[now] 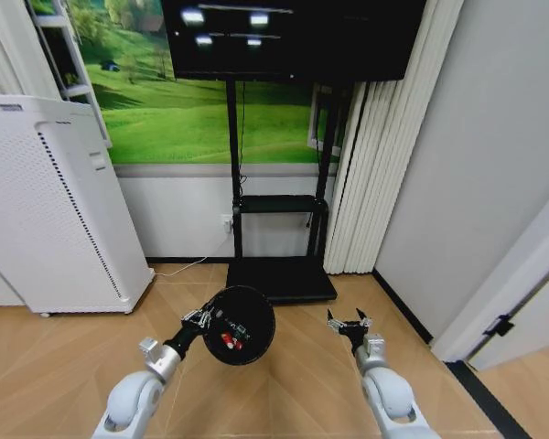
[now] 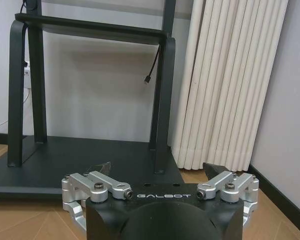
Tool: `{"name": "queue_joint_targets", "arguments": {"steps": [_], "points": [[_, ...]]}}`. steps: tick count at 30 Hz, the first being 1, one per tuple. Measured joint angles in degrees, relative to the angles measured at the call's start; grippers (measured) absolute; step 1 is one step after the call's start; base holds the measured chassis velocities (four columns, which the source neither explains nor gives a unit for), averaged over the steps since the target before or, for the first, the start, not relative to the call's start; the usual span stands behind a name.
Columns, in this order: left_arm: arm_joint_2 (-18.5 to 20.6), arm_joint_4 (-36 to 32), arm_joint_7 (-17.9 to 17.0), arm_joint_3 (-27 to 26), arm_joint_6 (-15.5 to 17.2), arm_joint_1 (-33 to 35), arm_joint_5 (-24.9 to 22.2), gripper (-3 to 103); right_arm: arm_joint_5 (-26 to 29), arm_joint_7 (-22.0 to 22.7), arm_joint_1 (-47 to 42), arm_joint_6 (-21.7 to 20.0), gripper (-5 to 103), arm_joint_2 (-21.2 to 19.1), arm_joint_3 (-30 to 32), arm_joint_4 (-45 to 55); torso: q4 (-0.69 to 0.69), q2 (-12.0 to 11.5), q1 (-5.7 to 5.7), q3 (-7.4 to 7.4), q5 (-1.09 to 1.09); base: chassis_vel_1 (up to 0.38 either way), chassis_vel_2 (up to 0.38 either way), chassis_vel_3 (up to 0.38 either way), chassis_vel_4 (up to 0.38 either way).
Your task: Pick up the trash bin and place the garbage on the floor into it.
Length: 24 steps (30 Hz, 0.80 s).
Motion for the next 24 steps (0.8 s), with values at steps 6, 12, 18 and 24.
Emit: {"name": "queue_joint_targets", "arguments": {"steps": [6,12,18,24], "points": [[0.0,-0.9,-0.7,-0.7,-0.1,0.1,-0.2,7,0.0,0.6,0.3,0.0,100,-0.1,-0.2,-0.6,0.00,0.0,0.00,0.00,0.00,0.000,0.000,0.000,0.000],[0.3,-0.5,-0.8,-0.6,0.2,-0.8,-0.5,7,-0.1,1.1,0.2,-0.4,100,0.0,-0.5,-0.6,0.00,0.0,0.00,0.00,0.00,0.000,0.000,0.000,0.000],[0.1,0.0,-0.9,0.1,0.5,-1.7,-0.5,7,0.0,1.1,0.0,-0.4,100,-0.1,-0.5,-0.8,-0.01,0.0,0.00,0.00,0.00,0.000,0.000,0.000,0.000],[0.2,0.3,-1.1,0.4,0.8,-2.1,-0.6,7,0.0,0.9,-0.4,0.4,100,-0.1,-0.4,-1.0,0.00,0.0,0.00,0.00,0.00,0.000,0.000,0.000,0.000]]}}
